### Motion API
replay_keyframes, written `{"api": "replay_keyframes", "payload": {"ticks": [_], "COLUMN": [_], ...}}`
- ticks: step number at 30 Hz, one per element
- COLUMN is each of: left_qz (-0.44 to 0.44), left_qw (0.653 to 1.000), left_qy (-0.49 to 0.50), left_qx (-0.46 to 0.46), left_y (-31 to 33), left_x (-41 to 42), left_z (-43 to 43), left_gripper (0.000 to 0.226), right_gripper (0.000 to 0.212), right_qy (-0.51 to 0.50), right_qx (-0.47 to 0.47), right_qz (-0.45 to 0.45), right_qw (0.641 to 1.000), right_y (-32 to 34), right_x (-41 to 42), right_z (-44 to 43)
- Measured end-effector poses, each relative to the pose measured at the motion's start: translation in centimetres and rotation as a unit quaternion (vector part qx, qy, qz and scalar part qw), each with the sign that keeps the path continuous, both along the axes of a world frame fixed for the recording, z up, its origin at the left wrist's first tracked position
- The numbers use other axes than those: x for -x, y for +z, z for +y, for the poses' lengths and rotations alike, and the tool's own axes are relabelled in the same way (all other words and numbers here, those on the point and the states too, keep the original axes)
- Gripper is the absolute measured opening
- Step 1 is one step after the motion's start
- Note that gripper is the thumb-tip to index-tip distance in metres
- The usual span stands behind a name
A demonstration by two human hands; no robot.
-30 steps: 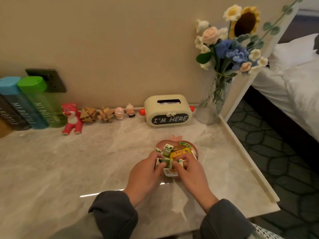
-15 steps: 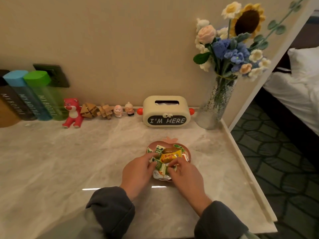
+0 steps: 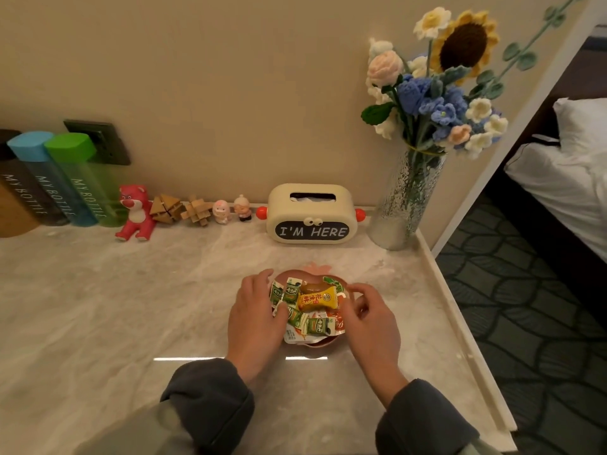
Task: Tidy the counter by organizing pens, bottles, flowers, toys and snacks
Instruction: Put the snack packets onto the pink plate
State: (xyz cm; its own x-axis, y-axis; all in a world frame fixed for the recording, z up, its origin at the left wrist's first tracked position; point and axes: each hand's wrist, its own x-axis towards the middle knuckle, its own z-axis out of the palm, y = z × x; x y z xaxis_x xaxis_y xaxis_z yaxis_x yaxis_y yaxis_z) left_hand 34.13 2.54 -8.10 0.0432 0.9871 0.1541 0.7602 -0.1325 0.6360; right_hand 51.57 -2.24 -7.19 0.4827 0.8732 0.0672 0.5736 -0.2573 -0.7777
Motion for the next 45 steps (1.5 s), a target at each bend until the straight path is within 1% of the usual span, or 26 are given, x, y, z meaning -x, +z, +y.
{"api": "replay_keyframes", "payload": {"ticks": [2,4,5,6,7,9,10,14,16,18,21,23,31,35,37,38,40,42,45], "left_qz": [0.004,-0.026,-0.043,-0.056,-0.064,-0.087,-0.103,-0.141,-0.150,-0.158,-0.168,-0.174,-0.196,-0.206,-0.205,-0.205,-0.206,-0.206,-0.218], "left_qw": [1.000,0.999,0.997,0.994,0.992,0.987,0.985,0.979,0.979,0.979,0.975,0.974,0.964,0.955,0.951,0.949,0.947,0.945,0.940], "left_qy": [0.010,0.005,0.001,-0.002,-0.006,-0.014,-0.015,-0.006,0.001,0.011,0.034,0.053,0.143,0.187,0.208,0.216,0.228,0.237,0.246], "left_qx": [0.002,0.045,0.071,0.093,0.110,0.132,0.139,0.147,0.140,0.132,0.140,0.136,0.108,0.102,0.100,0.100,0.099,0.096,0.091], "left_y": [0.0,-0.1,-0.2,-0.3,-0.4,-0.4,-0.4,0.0,0.3,0.5,0.7,1.0,2.2,2.4,2.4,2.4,2.5,2.6,2.8], "left_x": [-0.2,-0.5,-0.7,-0.9,-1.2,-1.6,-1.9,-2.4,-2.5,-2.2,-1.3,-0.1,6.8,11.7,14.2,15.4,18.3,21.4,26.6], "left_z": [0.0,-0.1,-0.3,-0.4,-0.6,-0.8,-0.8,-0.8,-0.7,-0.7,-0.7,-0.6,-0.3,0.0,0.3,0.5,0.9,1.3,2.0], "left_gripper": [0.065,0.070,0.073,0.075,0.076,0.076,0.074,0.071,0.071,0.071,0.081,0.083,0.088,0.088,0.089,0.089,0.088,0.084,0.071], "right_gripper": [0.038,0.056,0.061,0.062,0.057,0.039,0.035,0.036,0.055,0.064,0.062,0.060,0.063,0.061,0.056,0.047,0.017,0.025,0.024], "right_qy": [-0.008,0.001,0.004,0.004,0.004,0.018,0.030,0.046,0.040,0.040,0.050,0.062,0.143,0.191,0.210,0.219,0.232,0.241,0.252], "right_qx": [0.012,0.043,0.056,0.063,0.065,0.070,0.074,0.077,0.080,0.073,0.049,0.047,0.075,0.089,0.090,0.087,0.089,0.087,0.096], "right_qz": [0.041,0.086,0.115,0.148,0.182,0.221,0.232,0.275,0.265,0.239,0.226,0.224,0.236,0.232,0.230,0.230,0.234,0.242,0.252], "right_qw": [0.999,0.995,0.992,0.987,0.981,0.973,0.969,0.957,0.960,0.967,0.972,0.972,0.958,0.950,0.946,0.944,0.940,0.936,0.929], "right_y": [0.0,-0.1,-0.1,-0.2,-0.2,-0.1,-0.1,0.4,1.2,1.7,2.2,2.5,3.6,4.3,4.6,4.7,4.7,4.7,5.0], "right_x": [-0.3,-0.4,-0.4,-0.2,-0.1,0.2,0.2,0.1,0.4,0.9,1.5,2.4,9.0,13.6,16.2,17.4,20.1,23.1,27.9], "right_z": [0.2,0.2,0.1,0.1,-0.1,-0.2,-0.1,0.1,0.2,0.5,1.0,1.7,3.9,5.1,5.7,6.1,6.8,7.4,8.2]}}
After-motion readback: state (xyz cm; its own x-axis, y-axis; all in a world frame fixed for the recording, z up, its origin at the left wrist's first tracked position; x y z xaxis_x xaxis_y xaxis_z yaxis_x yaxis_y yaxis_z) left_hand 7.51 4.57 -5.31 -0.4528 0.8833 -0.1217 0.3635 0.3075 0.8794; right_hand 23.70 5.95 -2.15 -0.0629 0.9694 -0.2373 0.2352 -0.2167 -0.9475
